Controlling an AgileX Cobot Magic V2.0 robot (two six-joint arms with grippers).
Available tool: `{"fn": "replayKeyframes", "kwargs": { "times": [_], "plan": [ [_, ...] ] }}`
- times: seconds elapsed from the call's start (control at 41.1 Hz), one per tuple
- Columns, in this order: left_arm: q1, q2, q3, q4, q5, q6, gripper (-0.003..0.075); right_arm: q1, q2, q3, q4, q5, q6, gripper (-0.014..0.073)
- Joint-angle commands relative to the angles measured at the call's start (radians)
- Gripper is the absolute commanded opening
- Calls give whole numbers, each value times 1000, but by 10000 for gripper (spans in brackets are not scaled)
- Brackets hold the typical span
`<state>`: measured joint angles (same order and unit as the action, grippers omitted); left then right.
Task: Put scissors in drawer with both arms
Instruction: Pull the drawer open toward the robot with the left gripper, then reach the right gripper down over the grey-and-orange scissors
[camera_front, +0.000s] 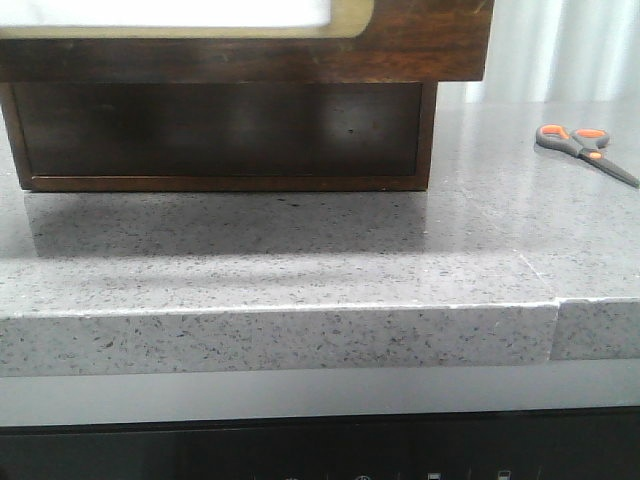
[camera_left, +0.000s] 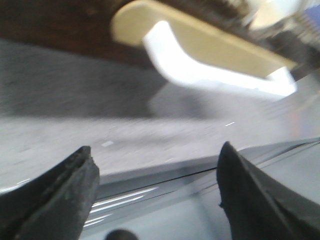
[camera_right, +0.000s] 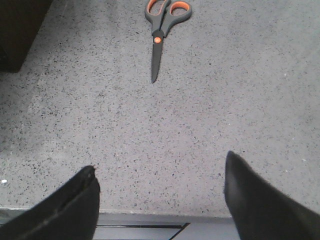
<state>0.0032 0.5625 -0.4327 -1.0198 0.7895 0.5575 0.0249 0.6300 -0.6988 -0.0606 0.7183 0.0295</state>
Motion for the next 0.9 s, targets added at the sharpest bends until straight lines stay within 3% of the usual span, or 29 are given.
{"fn": "replayKeyframes", "kwargs": {
  "times": [0.0,0.097,0.219,0.413,0.705,0.875],
  "plan": [
    [-1,-40,-100,319,-5,-225,494,-3,8,-31,-14,-65,-1,543],
    [-1,-62,-199,680,49,-379,494,-3,8,-31,-14,-65,-1,543],
    [-1,-65,-307,871,78,-426,494,-3,8,-31,-14,-65,-1,543],
    [-55,-65,-404,926,62,-426,494,-3,8,-31,-14,-65,-1,543],
    [-403,-65,-416,967,-5,-441,494,-3,8,-31,-14,-103,-1,543],
    [-465,-65,-416,967,-53,-545,494,-3,8,-31,-15,-103,-1,543]
  ]
}}
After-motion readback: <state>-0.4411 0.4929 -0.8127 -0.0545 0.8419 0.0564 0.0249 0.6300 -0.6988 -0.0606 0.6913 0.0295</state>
